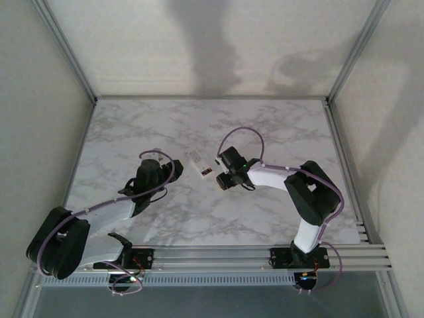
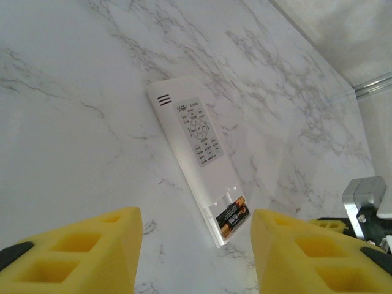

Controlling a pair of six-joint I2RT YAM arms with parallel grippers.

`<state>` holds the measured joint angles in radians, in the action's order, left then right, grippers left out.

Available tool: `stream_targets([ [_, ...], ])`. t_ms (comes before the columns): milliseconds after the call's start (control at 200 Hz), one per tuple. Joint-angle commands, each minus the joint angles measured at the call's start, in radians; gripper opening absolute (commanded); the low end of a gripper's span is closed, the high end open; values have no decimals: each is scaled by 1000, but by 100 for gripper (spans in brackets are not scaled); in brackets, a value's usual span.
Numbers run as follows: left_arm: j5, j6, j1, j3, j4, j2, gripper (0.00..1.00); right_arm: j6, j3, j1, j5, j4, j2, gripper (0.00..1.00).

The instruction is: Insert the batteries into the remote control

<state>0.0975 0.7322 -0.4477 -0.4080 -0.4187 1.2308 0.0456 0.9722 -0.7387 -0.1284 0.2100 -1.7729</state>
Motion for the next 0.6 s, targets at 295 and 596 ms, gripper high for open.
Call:
stream_targets([
  [295, 5, -22, 30, 26, -44, 0, 50, 25, 39, -33, -15, 138, 44, 45],
  [596, 29, -50, 75, 11, -79, 45, 56, 42, 122, -59, 3, 200, 0, 51],
])
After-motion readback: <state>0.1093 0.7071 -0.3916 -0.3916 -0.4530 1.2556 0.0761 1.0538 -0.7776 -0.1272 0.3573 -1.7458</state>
